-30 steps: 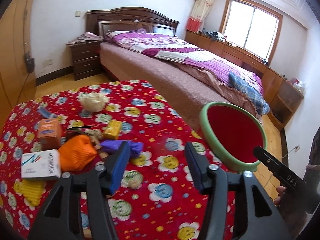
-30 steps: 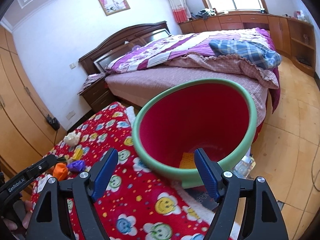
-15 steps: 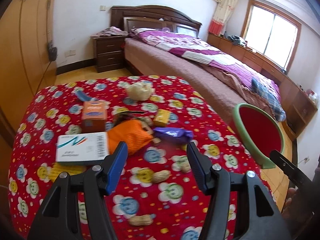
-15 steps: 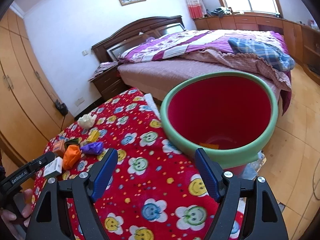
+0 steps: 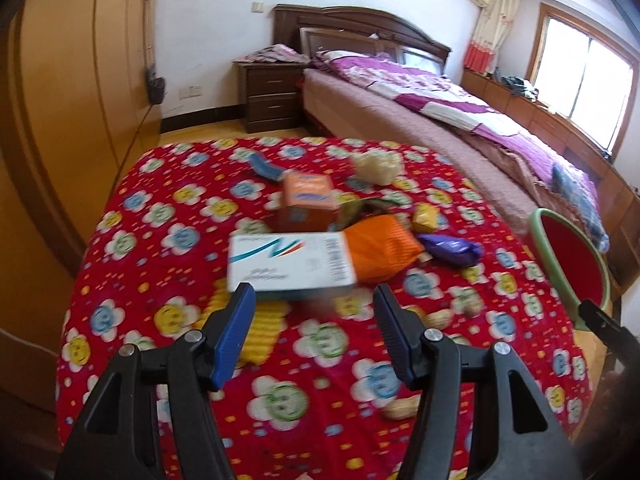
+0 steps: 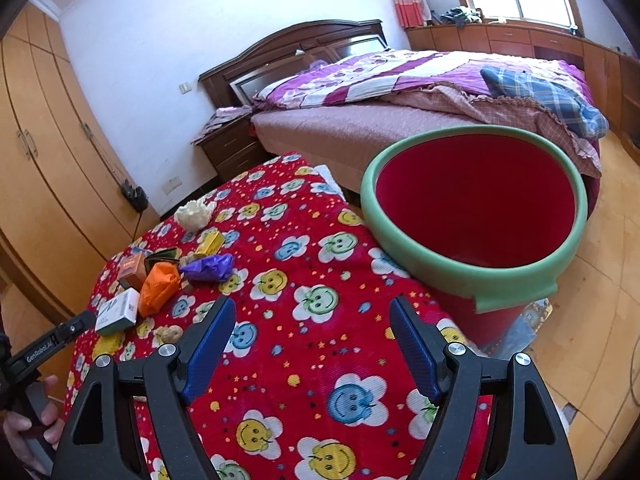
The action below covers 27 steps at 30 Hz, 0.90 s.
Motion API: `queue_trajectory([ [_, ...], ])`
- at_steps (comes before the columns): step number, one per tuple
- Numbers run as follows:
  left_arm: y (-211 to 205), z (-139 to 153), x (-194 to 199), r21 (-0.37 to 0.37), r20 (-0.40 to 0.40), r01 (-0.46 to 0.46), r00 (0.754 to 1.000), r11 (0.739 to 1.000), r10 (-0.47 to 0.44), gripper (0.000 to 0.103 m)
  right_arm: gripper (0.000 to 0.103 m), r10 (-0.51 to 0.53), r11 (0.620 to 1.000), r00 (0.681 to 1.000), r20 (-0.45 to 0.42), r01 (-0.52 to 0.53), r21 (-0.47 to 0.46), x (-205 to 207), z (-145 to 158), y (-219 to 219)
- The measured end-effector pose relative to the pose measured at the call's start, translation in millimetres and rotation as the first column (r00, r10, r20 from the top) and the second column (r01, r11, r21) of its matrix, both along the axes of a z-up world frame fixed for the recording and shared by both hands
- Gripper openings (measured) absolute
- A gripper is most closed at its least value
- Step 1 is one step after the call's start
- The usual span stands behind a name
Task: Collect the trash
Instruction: 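Move the left tool to the second yellow foam net beside the white box, then grasp the second yellow foam net with the left tool and lift it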
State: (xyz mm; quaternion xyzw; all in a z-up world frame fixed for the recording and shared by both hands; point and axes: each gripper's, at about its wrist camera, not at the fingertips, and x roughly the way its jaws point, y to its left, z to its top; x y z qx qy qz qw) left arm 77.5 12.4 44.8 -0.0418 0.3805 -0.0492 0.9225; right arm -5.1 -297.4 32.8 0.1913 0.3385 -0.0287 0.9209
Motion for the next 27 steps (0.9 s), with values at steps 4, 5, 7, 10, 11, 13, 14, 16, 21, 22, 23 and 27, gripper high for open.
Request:
queue_trajectory([
  [4, 13.9, -12.8, 0.9, 0.029, -0.028, -0.033, 0.999, 0.999, 0.033, 0.061, 0.080, 0.013, 1.000, 1.000, -0.012, -0.013, -0.006, 3.2, -5.0, 6.1],
  [5, 16.6, -16.1, 1.6, 0.034, -0.035, -0.040, 0.999, 0.999, 0.041, 0.061, 0.080, 0.016, 1.000, 1.000, -0.014, -0.016, -0.007, 3.5, -5.9, 7.2],
  [7, 21.2, -21.0, 3.3, 0.032, -0.044, -0.050, 0.998, 0.998, 0.051, 0.061, 0.080, 0.023, 1.000, 1.000, -0.017, -0.024, -0.008, 5.0, -8.3, 10.4],
  [10, 27.1, -27.5, 6.7, 0.031, -0.055, -0.062, 0.996, 0.998, 0.063, 0.061, 0.080, 0.033, 0.999, 0.999, -0.022, -0.033, -0.008, 6.4, -10.9, 13.7],
  [11, 27.9, -29.2, 8.4, 0.032, -0.057, -0.064, 0.996, 0.997, 0.065, 0.061, 0.080, 0.036, 0.999, 0.999, -0.026, -0.036, -0.007, 7.4, -11.8, 15.0],
  [13, 28.8, -34.1, 12.9, 0.034, -0.065, -0.061, 0.996, 0.998, 0.063, 0.061, 0.080, 0.042, 0.999, 0.999, -0.030, -0.042, -0.004, 9.0, -13.5, 17.4],
  [14, 28.7, -37.4, 16.1, 0.037, -0.074, -0.058, 0.995, 0.998, 0.060, 0.061, 0.080, 0.045, 0.999, 0.998, -0.034, -0.045, 0.000, 9.6, -14.7, 18.4],
  [16, 27.0, -41.8, 21.0, 0.041, -0.085, -0.058, 0.994, 0.997, 0.061, 0.061, 0.080, 0.050, 0.999, 0.998, -0.041, -0.049, 0.007, 11.0, -16.5, 19.9],
  [21, 26.0, -47.5, 32.4, 0.080, -0.080, -0.069, 0.994, 0.994, 0.075, 0.061, 0.082, 0.053, 0.999, 0.997, -0.049, -0.053, 0.001, 12.6, -17.7, 24.8],
  [22, 27.0, -48.4, 34.5, 0.089, -0.081, -0.077, 0.993, 0.993, 0.084, 0.061, 0.082, 0.050, 0.999, 0.998, -0.044, -0.051, -0.009, 12.3, -17.2, 26.5],
  [23, 29.1, -50.2, 36.4, 0.090, -0.091, -0.088, 0.991, 0.992, 0.096, 0.061, 0.083, 0.047, 0.999, 0.998, -0.041, -0.047, -0.020, 12.2, -17.0, 28.1],
  [27, 39.2, -56.3, 40.4, 0.058, -0.114, -0.119, 0.986, 0.991, 0.125, 0.061, 0.083, 0.050, 0.996, 0.998, -0.043, -0.053, -0.069, 15.1, -17.1, 38.0],
])
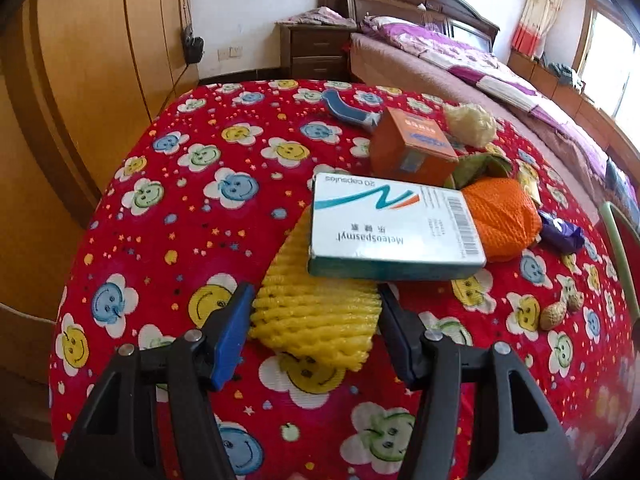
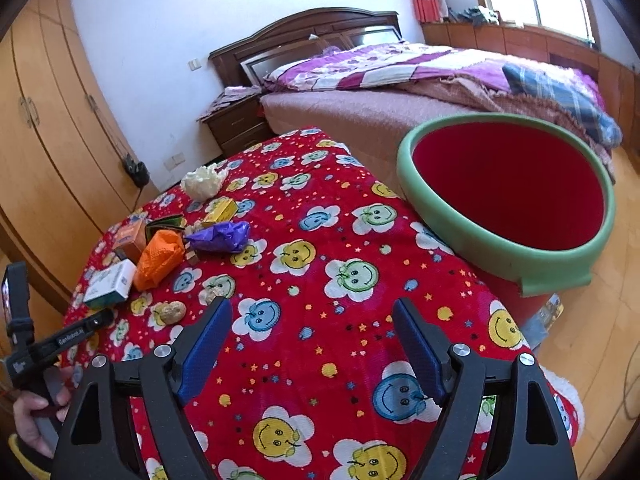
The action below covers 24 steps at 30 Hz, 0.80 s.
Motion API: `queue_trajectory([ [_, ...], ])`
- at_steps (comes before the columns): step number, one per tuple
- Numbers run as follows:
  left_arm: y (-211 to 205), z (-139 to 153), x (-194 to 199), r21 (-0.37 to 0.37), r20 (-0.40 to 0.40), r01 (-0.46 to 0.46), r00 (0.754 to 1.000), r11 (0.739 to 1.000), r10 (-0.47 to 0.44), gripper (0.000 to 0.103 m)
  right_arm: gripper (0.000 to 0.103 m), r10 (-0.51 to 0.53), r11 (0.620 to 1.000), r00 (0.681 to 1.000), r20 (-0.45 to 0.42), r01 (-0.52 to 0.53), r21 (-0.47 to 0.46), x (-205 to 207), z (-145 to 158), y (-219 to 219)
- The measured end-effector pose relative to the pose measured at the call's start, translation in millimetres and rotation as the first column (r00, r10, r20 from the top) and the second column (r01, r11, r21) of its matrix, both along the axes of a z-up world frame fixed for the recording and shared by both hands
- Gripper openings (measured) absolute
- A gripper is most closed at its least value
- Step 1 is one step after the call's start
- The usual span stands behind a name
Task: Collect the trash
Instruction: 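Grasp the second yellow foam net with the left tool and lift it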
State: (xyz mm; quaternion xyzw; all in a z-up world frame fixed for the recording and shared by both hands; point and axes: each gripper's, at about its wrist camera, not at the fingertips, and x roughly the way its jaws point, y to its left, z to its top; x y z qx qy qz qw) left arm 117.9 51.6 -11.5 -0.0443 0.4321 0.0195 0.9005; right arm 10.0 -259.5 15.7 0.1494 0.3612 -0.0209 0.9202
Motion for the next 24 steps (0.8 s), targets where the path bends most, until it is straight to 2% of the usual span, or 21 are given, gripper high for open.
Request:
queue_trajectory([
  [2, 2.3, 0.0, 0.0, -0.012, 0.000, -0.001, 1.000, 1.000, 0.001, 0.061, 0.083, 0.016, 1.000, 1.000, -0.010, -0.016, 0.006, 1.8, -1.0, 4.1],
  [4, 5.9, 0.5, -1.5, -0.025, 0.009, -0.004, 1.000, 1.000, 0.005, 0.055, 0.083, 0.033, 0.999, 0.999, -0.018, -0.032, 0.021, 3.7, -1.4, 8.2],
  [6, 9.2, 1.3, -2.6, -0.022, 0.011, -0.013, 1.000, 1.000, 0.014, 0.044, 0.083, 0.062, 0.997, 0.998, -0.028, -0.061, 0.046, 6.1, -1.2, 13.6],
  [8, 15.0, 2.3, -5.2, -0.035, 0.012, -0.023, 1.000, 0.999, 0.024, 0.024, 0.083, 0.088, 0.994, 0.995, -0.035, -0.086, 0.068, 8.7, -0.6, 19.1],
  [10, 20.0, 3.9, -7.7, -0.070, 0.012, -0.020, 1.000, 0.997, 0.021, 0.018, 0.083, 0.107, 0.992, 0.994, -0.037, -0.104, 0.073, 11.4, -0.2, 25.1],
  [12, 23.7, 8.0, -14.4, -0.098, 0.028, -0.012, 0.999, 0.995, 0.015, 0.016, 0.083, 0.120, 0.991, 0.992, -0.038, -0.118, 0.063, 13.9, 0.1, 30.2],
  [24, 10.5, 48.5, -38.2, -0.152, 0.146, 0.074, 0.988, 0.986, -0.051, 0.015, 0.083, 0.150, 0.987, 0.988, -0.048, -0.146, 0.063, 28.0, -0.6, 35.4],
])
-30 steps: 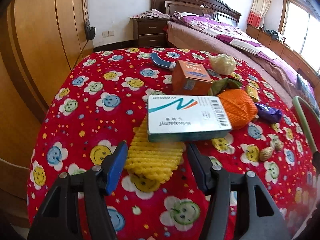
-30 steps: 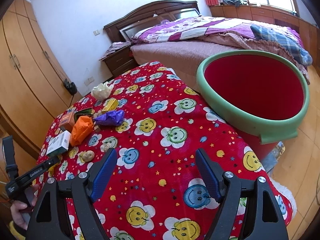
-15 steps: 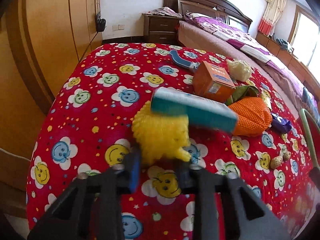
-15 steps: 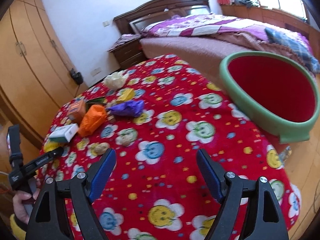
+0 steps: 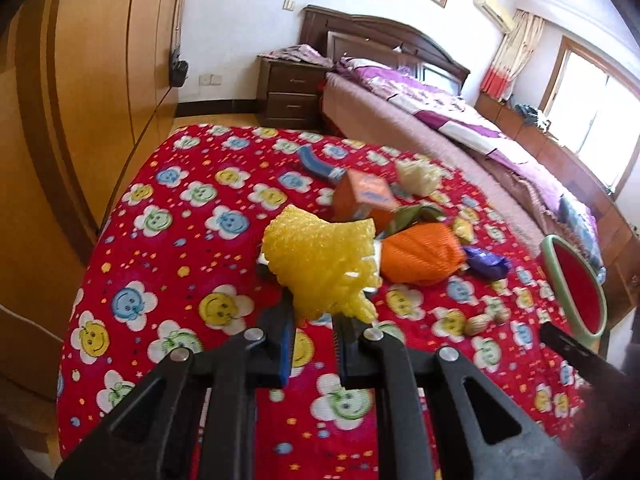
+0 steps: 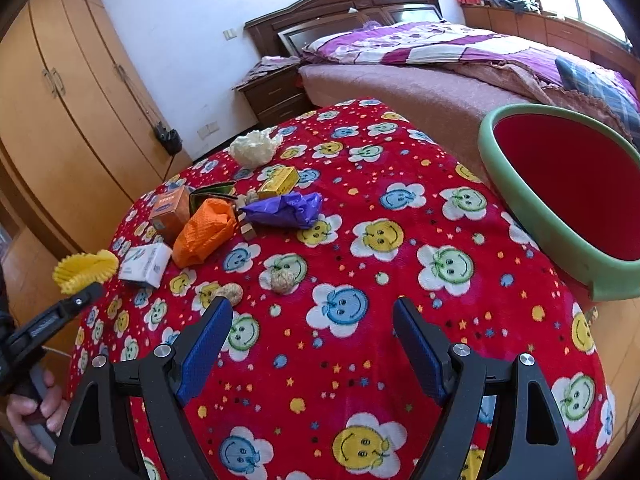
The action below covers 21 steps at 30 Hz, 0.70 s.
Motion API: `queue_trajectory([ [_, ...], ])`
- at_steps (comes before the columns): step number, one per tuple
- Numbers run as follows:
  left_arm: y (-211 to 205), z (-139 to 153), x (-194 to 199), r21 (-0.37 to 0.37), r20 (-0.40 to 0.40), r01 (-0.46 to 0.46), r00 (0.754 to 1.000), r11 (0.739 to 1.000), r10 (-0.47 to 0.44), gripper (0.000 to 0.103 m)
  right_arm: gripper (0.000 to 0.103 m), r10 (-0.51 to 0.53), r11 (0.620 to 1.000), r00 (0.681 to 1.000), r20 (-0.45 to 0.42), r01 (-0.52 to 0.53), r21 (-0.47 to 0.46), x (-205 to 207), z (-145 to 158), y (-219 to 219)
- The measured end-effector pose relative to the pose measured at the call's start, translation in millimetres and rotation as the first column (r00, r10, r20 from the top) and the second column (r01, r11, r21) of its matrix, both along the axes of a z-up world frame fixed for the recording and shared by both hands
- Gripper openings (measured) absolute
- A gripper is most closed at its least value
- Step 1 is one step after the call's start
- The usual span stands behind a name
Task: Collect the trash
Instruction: 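Grasp the second yellow foam net with the left tool and lift it, then grasp the purple plastic bag with the right tool while the left tool holds the foam net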
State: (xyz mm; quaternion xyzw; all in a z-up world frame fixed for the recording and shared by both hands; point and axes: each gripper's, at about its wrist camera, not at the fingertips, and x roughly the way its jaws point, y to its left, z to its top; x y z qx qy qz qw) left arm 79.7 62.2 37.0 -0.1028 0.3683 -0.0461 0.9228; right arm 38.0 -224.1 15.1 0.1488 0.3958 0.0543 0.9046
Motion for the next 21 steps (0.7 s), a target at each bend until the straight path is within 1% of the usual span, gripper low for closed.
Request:
queue_trajectory([
  [4, -9.0, 6.8, 7.7, -0.010, 0.025, 0.016, 1.000, 1.000, -0.016, 0.015, 0.083, 0.008, 1.000, 1.000, 0.010, -0.007, -0.027, 14.6, 3.1, 1.3],
  [8, -18.0, 4.6, 21.1, -0.009, 0.024, 0.034, 0.999, 0.999, -0.033, 0.015, 0.083, 0.028, 0.998, 1.000, 0.009, -0.027, -0.064, 36.5, 2.4, 5.6],
  [14, -28.3, -4.7, 42.0, 0.018, -0.001, 0.037, 0.999, 0.999, -0.037, 0.015, 0.083, 0.094, 0.984, 0.995, -0.020, -0.095, -0.149, 76.6, -5.0, 19.5],
  [16, -29.0, -8.4, 47.1, 0.031, -0.010, 0.030, 0.999, 0.999, -0.030, 0.015, 0.083, 0.104, 0.981, 0.994, -0.029, -0.107, -0.162, 87.1, -9.0, 22.8],
  [21, -28.1, -18.3, 57.8, 0.025, -0.035, 0.032, 0.999, 0.999, -0.031, 0.015, 0.083, 0.140, 0.967, 0.989, -0.044, -0.146, -0.207, 107.4, -17.8, 32.7],
])
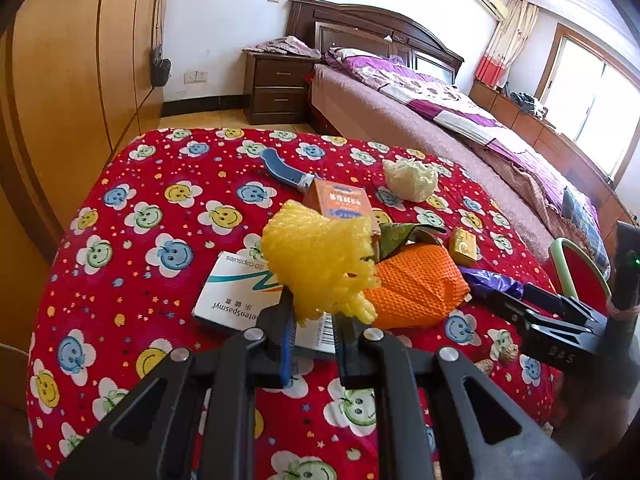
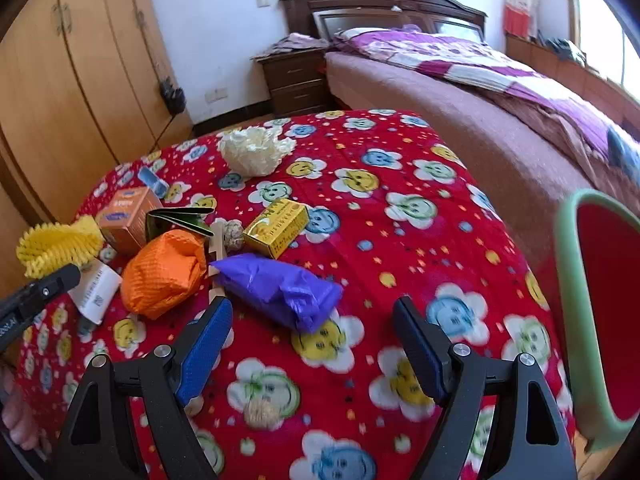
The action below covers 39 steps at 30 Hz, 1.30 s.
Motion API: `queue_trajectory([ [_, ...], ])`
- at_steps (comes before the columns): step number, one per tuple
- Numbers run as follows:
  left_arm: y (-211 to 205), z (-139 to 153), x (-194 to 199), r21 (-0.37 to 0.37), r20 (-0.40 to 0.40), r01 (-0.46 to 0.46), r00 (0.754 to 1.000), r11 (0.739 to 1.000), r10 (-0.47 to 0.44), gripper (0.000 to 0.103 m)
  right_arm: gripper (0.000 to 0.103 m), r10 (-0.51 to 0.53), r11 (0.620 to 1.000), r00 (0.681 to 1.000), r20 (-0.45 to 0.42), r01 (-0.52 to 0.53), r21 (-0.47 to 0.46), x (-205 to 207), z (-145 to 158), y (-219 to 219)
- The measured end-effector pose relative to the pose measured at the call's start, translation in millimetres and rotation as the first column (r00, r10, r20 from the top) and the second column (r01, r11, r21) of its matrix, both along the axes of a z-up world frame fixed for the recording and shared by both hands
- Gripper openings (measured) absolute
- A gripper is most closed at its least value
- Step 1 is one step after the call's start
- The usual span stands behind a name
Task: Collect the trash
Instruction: 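Grasp the purple plastic bag with the right tool while the left tool holds the foam net, then carry the purple bag toward the bucket with the right tool while the left holds the net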
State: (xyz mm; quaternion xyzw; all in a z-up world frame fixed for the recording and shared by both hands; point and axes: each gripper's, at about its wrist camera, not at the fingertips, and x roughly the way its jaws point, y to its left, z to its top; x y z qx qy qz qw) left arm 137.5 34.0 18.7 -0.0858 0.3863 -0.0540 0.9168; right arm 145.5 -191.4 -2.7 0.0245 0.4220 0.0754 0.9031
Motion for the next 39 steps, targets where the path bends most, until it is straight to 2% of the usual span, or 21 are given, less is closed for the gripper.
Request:
queue_trajectory([
  [4, -0.5, -6.6, 3.7, -0.003, -0.016, 0.012, 1.000, 1.000, -0.012, 0.015, 0.080, -0.002, 1.000, 1.000, -0.023, 0.002, 0.023, 6.9, -5.0, 1.4],
  [6, -0.6, -7.9, 4.8, -0.006, -0.014, 0.017, 1.000, 1.000, -0.017, 0.015, 0.057, 0.000, 1.000, 1.000, -0.020, 0.001, 0.024, 7.1, -4.8, 2.1],
  [9, -1.1, -8.0, 5.7, -0.003, -0.007, 0.027, 1.000, 1.000, -0.027, 0.015, 0.042, -0.007, 1.000, 1.000, -0.017, 0.007, 0.009, 5.9, -4.7, 3.3],
  [15, -1.5, -7.7, 4.1, 0.000, -0.002, 0.029, 1.000, 1.000, -0.029, 0.015, 0.030, -0.017, 1.000, 1.000, -0.016, 0.018, 0.023, -0.4, -4.3, 1.1],
  [28, -10.9, 8.2, -17.0, 0.012, 0.025, 0.028, 0.999, 1.000, -0.029, 0.015, 0.027, -0.066, 0.990, 0.998, 0.022, 0.062, 0.130, -52.4, 12.6, -15.6],
  [39, -32.6, 24.8, -41.4, 0.019, 0.054, 0.076, 0.996, 0.997, -0.077, 0.015, 0.027, -0.119, 0.978, 0.988, 0.100, 0.099, 0.183, -99.9, 42.0, -31.5],
])
